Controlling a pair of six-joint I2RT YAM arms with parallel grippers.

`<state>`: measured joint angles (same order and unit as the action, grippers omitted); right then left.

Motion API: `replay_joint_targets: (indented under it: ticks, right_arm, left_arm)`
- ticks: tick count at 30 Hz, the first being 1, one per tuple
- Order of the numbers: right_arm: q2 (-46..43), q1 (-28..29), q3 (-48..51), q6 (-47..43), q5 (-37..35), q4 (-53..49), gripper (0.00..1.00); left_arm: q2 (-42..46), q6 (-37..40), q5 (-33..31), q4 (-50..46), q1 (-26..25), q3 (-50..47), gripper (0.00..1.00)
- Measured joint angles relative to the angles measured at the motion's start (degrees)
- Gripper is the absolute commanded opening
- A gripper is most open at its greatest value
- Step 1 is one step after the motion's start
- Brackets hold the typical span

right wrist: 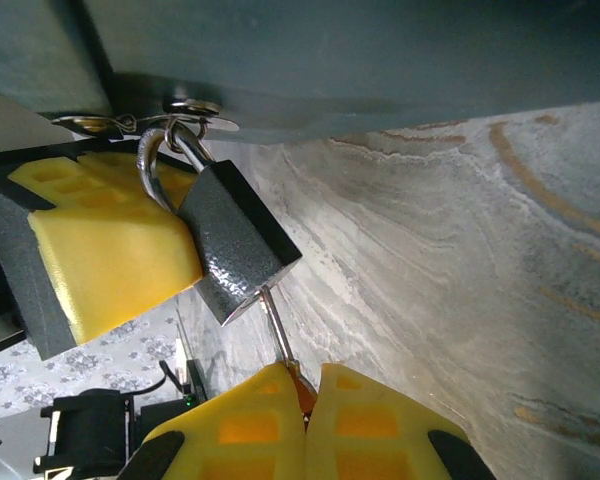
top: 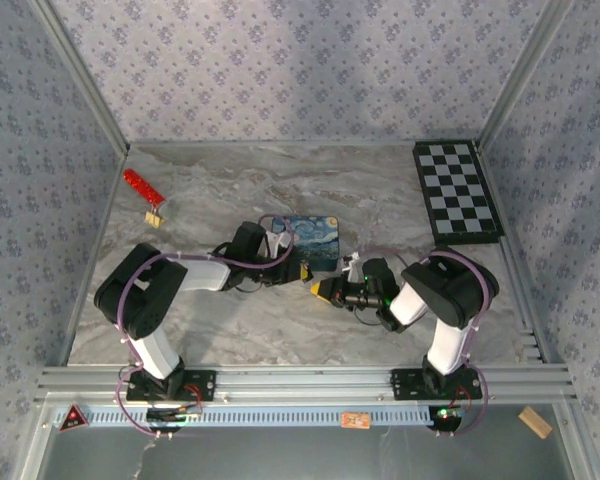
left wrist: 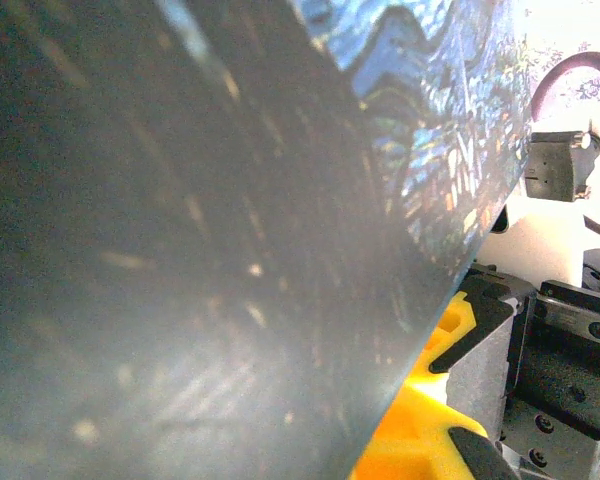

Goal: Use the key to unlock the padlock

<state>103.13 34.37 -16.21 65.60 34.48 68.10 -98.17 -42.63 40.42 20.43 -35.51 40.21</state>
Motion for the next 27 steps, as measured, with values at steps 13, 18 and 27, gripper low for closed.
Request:
replay_joint_targets:
  ticks: [13,18,27]
  right_arm:
    - [-1.03,-0.28,0.50,1.95,-0.46,-0.11,0.00]
    - [-1.03,-0.35,0.59,3.69,-0.42,0.35,0.00]
    - [-1.03,-0.68,0.59,5.16,-0.33,0.55,0.00]
  left_arm:
    - [-0.26,-0.04,-0.02,1.20,-0.13,-0.02,0.00]
    - [-0.26,-0.04,-0.22,1.31,-0.17,-0.02,0.00]
    - [-0.57,-0.04,-0.20,2.03,-0.17,-0.04,0.00]
